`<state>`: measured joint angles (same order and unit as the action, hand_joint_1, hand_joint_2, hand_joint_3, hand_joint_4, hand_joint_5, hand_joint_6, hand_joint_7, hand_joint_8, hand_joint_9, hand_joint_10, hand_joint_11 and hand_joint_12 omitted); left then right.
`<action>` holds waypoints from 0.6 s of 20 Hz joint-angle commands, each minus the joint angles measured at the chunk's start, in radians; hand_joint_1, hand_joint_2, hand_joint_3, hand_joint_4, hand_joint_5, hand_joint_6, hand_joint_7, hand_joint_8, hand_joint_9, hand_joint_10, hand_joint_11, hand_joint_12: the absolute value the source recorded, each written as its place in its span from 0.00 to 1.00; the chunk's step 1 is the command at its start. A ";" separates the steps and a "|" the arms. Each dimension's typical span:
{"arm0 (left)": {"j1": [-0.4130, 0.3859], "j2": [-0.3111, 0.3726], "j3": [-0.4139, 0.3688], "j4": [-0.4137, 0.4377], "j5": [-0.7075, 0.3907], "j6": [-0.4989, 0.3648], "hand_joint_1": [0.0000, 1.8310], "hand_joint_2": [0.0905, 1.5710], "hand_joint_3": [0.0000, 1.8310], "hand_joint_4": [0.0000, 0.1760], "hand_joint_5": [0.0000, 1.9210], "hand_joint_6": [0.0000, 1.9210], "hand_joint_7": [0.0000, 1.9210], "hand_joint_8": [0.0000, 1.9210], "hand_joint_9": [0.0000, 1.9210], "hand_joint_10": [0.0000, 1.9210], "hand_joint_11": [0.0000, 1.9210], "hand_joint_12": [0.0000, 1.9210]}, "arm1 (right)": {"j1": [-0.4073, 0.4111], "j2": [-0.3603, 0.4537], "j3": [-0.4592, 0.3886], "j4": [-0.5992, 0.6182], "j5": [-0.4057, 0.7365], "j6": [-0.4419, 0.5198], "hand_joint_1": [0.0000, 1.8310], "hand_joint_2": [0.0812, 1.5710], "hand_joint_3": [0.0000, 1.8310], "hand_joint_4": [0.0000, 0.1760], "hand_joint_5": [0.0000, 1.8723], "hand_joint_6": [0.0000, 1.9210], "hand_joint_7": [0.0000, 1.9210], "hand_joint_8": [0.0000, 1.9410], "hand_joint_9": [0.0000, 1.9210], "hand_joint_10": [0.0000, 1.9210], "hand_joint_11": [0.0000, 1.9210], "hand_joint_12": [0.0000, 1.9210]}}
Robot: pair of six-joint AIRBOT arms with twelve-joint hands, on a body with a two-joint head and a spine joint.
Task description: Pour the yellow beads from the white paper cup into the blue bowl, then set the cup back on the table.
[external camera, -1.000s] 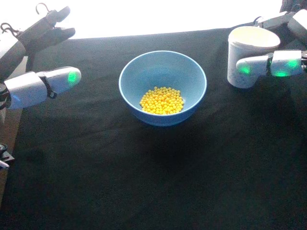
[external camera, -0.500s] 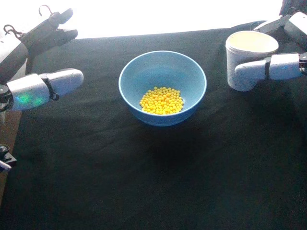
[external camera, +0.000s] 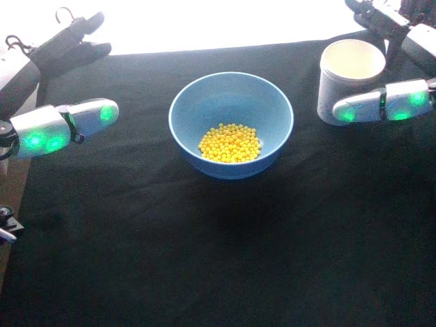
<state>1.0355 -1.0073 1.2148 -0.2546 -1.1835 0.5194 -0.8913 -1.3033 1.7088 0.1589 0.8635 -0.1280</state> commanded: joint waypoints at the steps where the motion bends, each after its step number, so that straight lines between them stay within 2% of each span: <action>1: -0.007 -0.001 0.008 -0.008 -0.122 -0.011 0.42 0.71 0.00 0.17 0.05 0.00 0.21 0.00 0.18 0.00 0.00 0.41 | 0.004 0.012 0.000 0.014 0.122 0.010 0.40 0.30 0.01 1.00 0.00 0.00 0.00 0.00 0.00 0.00 0.00 0.02; 2: -0.007 0.000 0.010 -0.008 -0.122 -0.011 0.42 0.71 0.00 0.17 0.05 0.00 0.21 0.00 0.18 0.00 0.00 0.41 | 0.004 0.025 -0.006 -0.004 0.121 0.009 0.40 0.30 0.01 1.00 0.00 0.00 0.00 0.00 0.00 0.00 0.00 0.02; 3: -0.008 0.003 0.011 -0.008 -0.118 -0.011 0.42 0.71 0.00 0.21 0.05 0.00 0.21 0.00 0.18 0.00 0.00 0.40 | 0.004 0.043 -0.017 -0.030 0.121 0.007 0.41 0.32 0.01 1.00 0.00 0.00 0.00 0.00 0.00 0.00 0.03 0.04; 4: -0.009 0.007 0.013 -0.005 -0.114 -0.011 0.42 0.71 0.00 0.26 0.05 0.00 0.21 0.00 0.18 0.00 0.00 0.40 | 0.004 0.057 -0.030 -0.037 0.121 -0.006 0.44 0.33 0.01 1.00 0.00 0.00 0.00 0.00 0.00 0.00 0.01 0.03; 5: -0.015 0.018 0.014 0.005 -0.101 -0.010 0.42 0.71 0.00 0.26 0.05 0.00 0.21 0.00 0.18 0.00 0.00 0.40 | 0.004 0.094 -0.055 -0.044 0.121 -0.037 0.44 0.33 0.01 1.00 0.00 0.00 0.00 0.00 0.00 0.00 0.01 0.03; 6: -0.019 0.029 0.014 0.011 -0.094 -0.010 0.37 0.70 0.00 0.32 0.05 0.00 0.19 0.00 0.17 0.00 0.00 0.39 | 0.004 0.122 -0.081 -0.049 0.121 -0.062 0.50 0.34 0.01 1.00 0.00 0.00 0.00 0.00 0.00 0.00 0.00 0.00; 7: -0.025 0.043 0.014 0.015 -0.092 -0.010 0.35 0.68 0.00 0.14 0.04 0.00 0.20 0.00 0.18 0.00 0.00 0.39 | 0.008 0.166 -0.115 -0.067 0.121 -0.094 0.50 0.34 0.01 1.00 0.00 0.00 0.00 0.00 0.00 0.00 0.00 0.00; 10: -0.025 0.075 0.002 -0.002 -0.126 -0.006 0.30 0.63 0.00 0.16 0.02 0.00 0.18 0.00 0.15 0.00 0.00 0.33 | 0.025 0.243 -0.184 -0.088 0.159 -0.097 0.47 0.34 0.01 1.00 0.00 0.00 0.00 0.00 0.00 0.00 0.00 0.00; 11: -0.022 0.090 -0.011 -0.009 -0.142 0.002 0.25 0.56 0.00 0.41 0.00 0.00 0.16 0.00 0.12 0.00 0.00 0.27 | 0.025 0.262 -0.207 -0.088 0.184 -0.097 0.43 0.34 0.01 1.00 0.00 0.00 0.00 0.00 0.00 0.00 0.00 0.00; 12: -0.019 0.105 -0.027 -0.014 -0.160 0.013 0.25 0.56 0.00 0.41 0.00 0.00 0.16 0.00 0.12 0.00 0.00 0.27 | 0.025 0.284 -0.237 -0.088 0.214 -0.097 0.43 0.34 0.01 1.00 0.00 0.00 0.00 0.00 0.00 0.00 0.00 0.00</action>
<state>1.0264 -0.8967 1.1774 -0.2668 -1.2064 0.5411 -0.8825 -1.0039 1.4521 0.0612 0.9409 -0.2306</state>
